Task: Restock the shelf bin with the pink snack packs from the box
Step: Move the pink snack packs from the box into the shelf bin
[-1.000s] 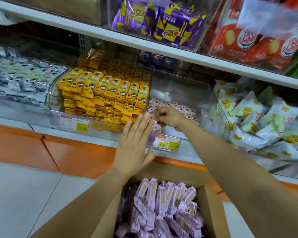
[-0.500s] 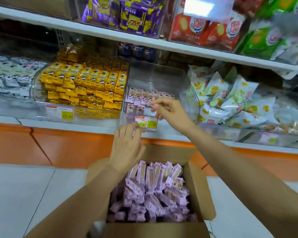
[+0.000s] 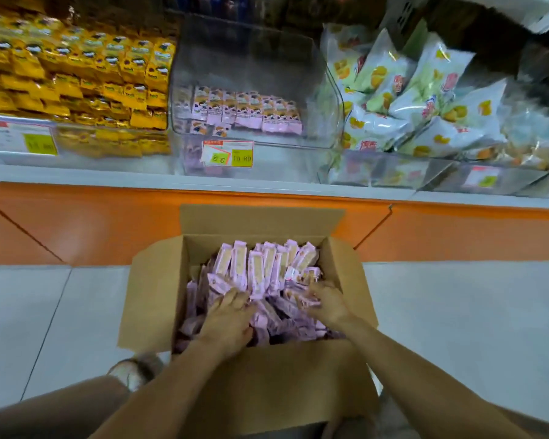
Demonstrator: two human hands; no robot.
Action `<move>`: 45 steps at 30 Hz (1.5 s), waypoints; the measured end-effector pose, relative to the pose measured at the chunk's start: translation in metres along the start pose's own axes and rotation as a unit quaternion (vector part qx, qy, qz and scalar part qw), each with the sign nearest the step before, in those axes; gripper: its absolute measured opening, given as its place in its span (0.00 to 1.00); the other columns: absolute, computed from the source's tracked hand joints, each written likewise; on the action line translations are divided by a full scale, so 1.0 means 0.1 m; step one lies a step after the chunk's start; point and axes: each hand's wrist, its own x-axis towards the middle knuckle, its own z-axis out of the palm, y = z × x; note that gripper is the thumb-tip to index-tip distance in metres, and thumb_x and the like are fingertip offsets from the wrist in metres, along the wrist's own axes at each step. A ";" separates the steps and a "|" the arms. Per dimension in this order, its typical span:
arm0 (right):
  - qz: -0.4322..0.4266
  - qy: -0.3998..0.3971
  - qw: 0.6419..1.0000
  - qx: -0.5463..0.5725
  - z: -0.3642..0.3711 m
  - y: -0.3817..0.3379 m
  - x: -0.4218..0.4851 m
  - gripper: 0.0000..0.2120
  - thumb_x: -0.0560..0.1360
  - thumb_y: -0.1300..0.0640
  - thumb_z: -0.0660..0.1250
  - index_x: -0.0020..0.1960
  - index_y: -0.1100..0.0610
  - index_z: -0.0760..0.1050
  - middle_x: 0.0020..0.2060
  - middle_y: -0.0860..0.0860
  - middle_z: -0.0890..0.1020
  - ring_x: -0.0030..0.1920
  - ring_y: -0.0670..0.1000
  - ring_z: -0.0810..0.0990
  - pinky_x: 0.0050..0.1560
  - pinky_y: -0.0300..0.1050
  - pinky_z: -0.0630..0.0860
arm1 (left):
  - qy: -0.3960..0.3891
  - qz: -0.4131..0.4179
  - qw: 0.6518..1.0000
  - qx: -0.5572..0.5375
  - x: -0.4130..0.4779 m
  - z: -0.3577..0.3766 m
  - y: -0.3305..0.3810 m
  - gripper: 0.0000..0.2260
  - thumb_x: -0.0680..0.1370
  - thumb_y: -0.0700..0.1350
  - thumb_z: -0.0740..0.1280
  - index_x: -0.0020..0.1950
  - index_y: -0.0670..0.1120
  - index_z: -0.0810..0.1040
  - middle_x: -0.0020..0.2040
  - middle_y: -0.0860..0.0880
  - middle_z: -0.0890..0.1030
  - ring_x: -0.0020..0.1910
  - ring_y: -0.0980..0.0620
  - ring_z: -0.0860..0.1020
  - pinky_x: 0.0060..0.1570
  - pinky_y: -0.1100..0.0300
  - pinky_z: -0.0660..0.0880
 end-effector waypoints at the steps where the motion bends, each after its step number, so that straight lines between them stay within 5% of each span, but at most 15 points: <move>1: 0.003 0.012 1.000 0.005 0.00 0.00 0.03 0.10 0.70 0.64 0.71 0.51 0.63 0.80 0.54 0.59 0.80 0.55 0.58 0.79 0.53 0.50 0.77 | 0.018 0.004 1.000 -0.004 0.03 0.01 0.00 0.22 0.79 0.48 0.58 0.74 0.49 0.66 0.76 0.48 0.61 0.76 0.46 0.55 0.72 0.52 0.55; 4: 0.021 0.016 0.995 0.100 -0.17 -0.06 0.10 0.03 0.73 0.67 0.68 0.44 0.62 0.80 0.52 0.59 0.82 0.46 0.57 0.81 0.49 0.54 0.79 | 0.110 0.007 0.992 -0.057 0.15 0.02 -0.01 0.16 0.76 0.49 0.56 0.57 0.49 0.80 0.58 0.47 0.78 0.64 0.44 0.71 0.61 0.52 0.67; 8: 0.029 -0.001 0.934 0.356 -0.42 -0.19 -0.07 0.05 0.75 0.67 0.68 0.45 0.58 0.76 0.47 0.53 0.78 0.37 0.51 0.80 0.42 0.43 0.82 | 0.115 -0.049 0.966 -0.228 0.25 -0.09 0.16 0.14 0.82 0.46 0.57 0.49 0.41 0.80 0.41 0.45 0.78 0.43 0.47 0.74 0.43 0.56 0.69; 12: -0.007 -0.043 0.905 0.423 -0.36 -0.30 -0.25 0.05 0.75 0.66 0.68 0.50 0.60 0.75 0.51 0.52 0.75 0.43 0.51 0.82 0.51 0.50 0.82 | 0.021 -0.119 0.776 -0.619 0.31 -0.24 0.44 0.13 0.81 0.52 0.61 0.53 0.44 0.79 0.47 0.48 0.83 0.46 0.52 0.81 0.45 0.61 0.75; 16: -0.024 -0.103 0.904 0.415 -0.31 -0.34 -0.29 0.09 0.75 0.68 0.68 0.55 0.64 0.74 0.51 0.53 0.74 0.46 0.53 0.82 0.51 0.49 0.82 | 0.086 -0.191 0.663 -0.719 0.37 -0.20 0.56 0.06 0.77 0.46 0.69 0.48 0.44 0.78 0.46 0.45 0.83 0.43 0.50 0.82 0.44 0.60 0.80; 18: -0.030 -0.113 0.909 0.400 -0.33 -0.32 -0.24 0.09 0.75 0.68 0.68 0.55 0.63 0.75 0.49 0.52 0.76 0.46 0.49 0.82 0.51 0.48 0.81 | 0.092 -0.211 0.629 -0.743 0.40 -0.15 0.52 0.09 0.77 0.43 0.70 0.54 0.40 0.77 0.47 0.43 0.82 0.42 0.48 0.82 0.42 0.59 0.81; 22: -0.020 -0.024 0.945 0.326 -0.25 -0.24 0.01 0.10 0.77 0.60 0.68 0.56 0.50 0.76 0.50 0.48 0.77 0.52 0.54 0.80 0.57 0.56 0.78 | 0.118 -0.263 0.663 -0.691 0.43 -0.11 0.37 0.11 0.77 0.43 0.70 0.56 0.43 0.73 0.43 0.46 0.78 0.39 0.48 0.77 0.44 0.54 0.77; 24: -0.008 0.030 0.962 0.271 -0.15 -0.20 0.19 0.14 0.78 0.62 0.65 0.62 0.51 0.72 0.54 0.47 0.73 0.53 0.53 0.77 0.55 0.52 0.77 | 0.133 -0.269 0.676 -0.673 0.45 -0.05 0.27 0.11 0.75 0.44 0.72 0.54 0.42 0.75 0.40 0.47 0.75 0.38 0.49 0.74 0.42 0.55 0.75; 28: -0.003 -0.012 0.997 0.075 0.08 -0.13 0.51 0.22 0.78 0.62 0.66 0.70 0.55 0.69 0.66 0.53 0.71 0.60 0.53 0.76 0.61 0.49 0.74 | 0.125 -0.258 0.683 -0.671 0.47 0.02 0.15 0.10 0.72 0.44 0.75 0.49 0.47 0.76 0.39 0.48 0.73 0.39 0.49 0.73 0.45 0.54 0.73; 33: -0.052 0.015 0.997 -0.058 0.05 -0.16 0.66 0.06 0.76 0.61 0.67 0.49 0.53 0.81 0.57 0.53 0.77 0.56 0.53 0.76 0.58 0.49 0.74 | 0.111 -0.240 0.717 -0.645 0.53 0.04 0.06 0.13 0.72 0.44 0.75 0.52 0.47 0.76 0.39 0.48 0.74 0.39 0.49 0.74 0.44 0.53 0.74; 37: -0.064 -0.082 0.984 -0.142 -0.11 -0.12 0.65 0.22 0.75 0.60 0.69 0.68 0.53 0.72 0.67 0.53 0.68 0.66 0.58 0.68 0.64 0.53 0.70 | 0.113 -0.234 0.721 -0.643 0.53 0.02 0.04 0.11 0.73 0.43 0.74 0.51 0.47 0.75 0.35 0.49 0.73 0.39 0.49 0.73 0.46 0.52 0.75; 39: -0.065 -0.075 0.975 -0.199 -0.13 -0.11 0.63 0.22 0.76 0.60 0.68 0.69 0.51 0.71 0.67 0.54 0.68 0.68 0.58 0.65 0.63 0.53 0.71 | 0.114 -0.231 0.723 -0.641 0.49 0.00 0.05 0.11 0.74 0.42 0.73 0.52 0.46 0.75 0.35 0.49 0.73 0.41 0.49 0.74 0.51 0.50 0.75; 45: -0.054 0.033 0.996 -0.062 -0.19 -0.08 0.59 0.11 0.70 0.58 0.74 0.50 0.57 0.76 0.47 0.50 0.76 0.51 0.53 0.74 0.48 0.45 0.72 | 0.101 -0.218 0.719 -0.653 0.40 -0.02 0.07 0.11 0.75 0.42 0.72 0.54 0.47 0.74 0.38 0.49 0.74 0.38 0.49 0.73 0.44 0.53 0.73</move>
